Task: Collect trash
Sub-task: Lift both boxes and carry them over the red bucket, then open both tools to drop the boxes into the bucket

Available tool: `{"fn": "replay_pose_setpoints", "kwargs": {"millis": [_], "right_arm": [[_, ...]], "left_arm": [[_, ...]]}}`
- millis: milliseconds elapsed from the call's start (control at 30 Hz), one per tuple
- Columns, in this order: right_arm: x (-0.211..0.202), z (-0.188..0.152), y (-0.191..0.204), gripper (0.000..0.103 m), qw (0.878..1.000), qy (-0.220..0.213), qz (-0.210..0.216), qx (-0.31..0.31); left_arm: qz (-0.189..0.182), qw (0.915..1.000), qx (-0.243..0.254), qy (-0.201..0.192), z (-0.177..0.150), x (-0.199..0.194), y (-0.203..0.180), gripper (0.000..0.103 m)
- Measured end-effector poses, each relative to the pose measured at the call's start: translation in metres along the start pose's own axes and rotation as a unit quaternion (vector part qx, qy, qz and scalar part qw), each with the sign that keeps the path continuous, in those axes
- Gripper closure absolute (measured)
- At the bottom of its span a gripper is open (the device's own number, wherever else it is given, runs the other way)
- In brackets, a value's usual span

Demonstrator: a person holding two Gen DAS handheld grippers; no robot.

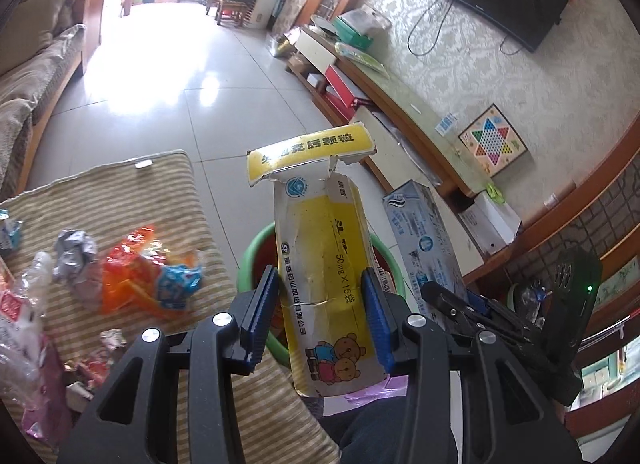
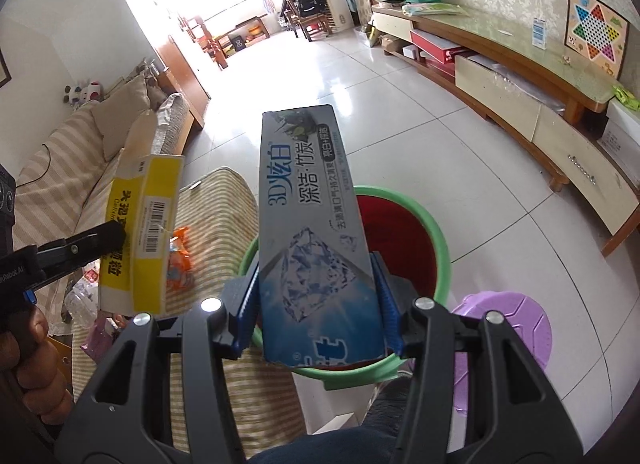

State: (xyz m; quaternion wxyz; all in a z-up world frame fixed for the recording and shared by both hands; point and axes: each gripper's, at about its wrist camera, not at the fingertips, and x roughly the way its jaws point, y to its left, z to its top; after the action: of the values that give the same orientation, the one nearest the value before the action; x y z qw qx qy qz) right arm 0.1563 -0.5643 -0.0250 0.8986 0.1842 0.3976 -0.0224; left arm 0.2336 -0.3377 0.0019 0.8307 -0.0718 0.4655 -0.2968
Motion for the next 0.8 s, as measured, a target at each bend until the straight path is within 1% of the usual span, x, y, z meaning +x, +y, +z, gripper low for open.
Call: {"fn": "replay_pose_setpoints", "kwargs": {"millis": [100, 233, 500, 633, 667, 800], "right_arm": [[0.006, -0.002, -0.011, 0.054, 1.0, 0.004, -0.002, 0.004], [0.013, -0.002, -0.016, 0.054, 1.0, 0.008, -0.003, 0.008], [0.017, -0.002, -0.017, 0.054, 1.0, 0.005, -0.005, 0.007], [0.019, -0.002, -0.016, 0.053, 1.0, 0.006, -0.006, 0.008], [0.019, -0.003, -0.015, 0.053, 1.0, 0.006, -0.007, 0.007], [0.021, -0.005, -0.011, 0.053, 1.0, 0.009, -0.008, 0.007]], "left_arm": [[0.004, 0.9999, 0.009, 0.009, 0.0, 0.016, -0.006, 0.063], [0.01, 0.9998, 0.01, 0.015, 0.002, 0.032, -0.012, 0.063], [0.027, 0.9994, 0.017, 0.015, 0.007, 0.042, -0.016, 0.062], [0.029, 0.9993, 0.016, 0.016, 0.01, 0.046, -0.017, 0.062], [0.029, 0.9993, 0.015, 0.016, 0.01, 0.047, -0.017, 0.068], [0.029, 0.9994, 0.013, 0.016, 0.013, 0.051, -0.017, 0.069]]}}
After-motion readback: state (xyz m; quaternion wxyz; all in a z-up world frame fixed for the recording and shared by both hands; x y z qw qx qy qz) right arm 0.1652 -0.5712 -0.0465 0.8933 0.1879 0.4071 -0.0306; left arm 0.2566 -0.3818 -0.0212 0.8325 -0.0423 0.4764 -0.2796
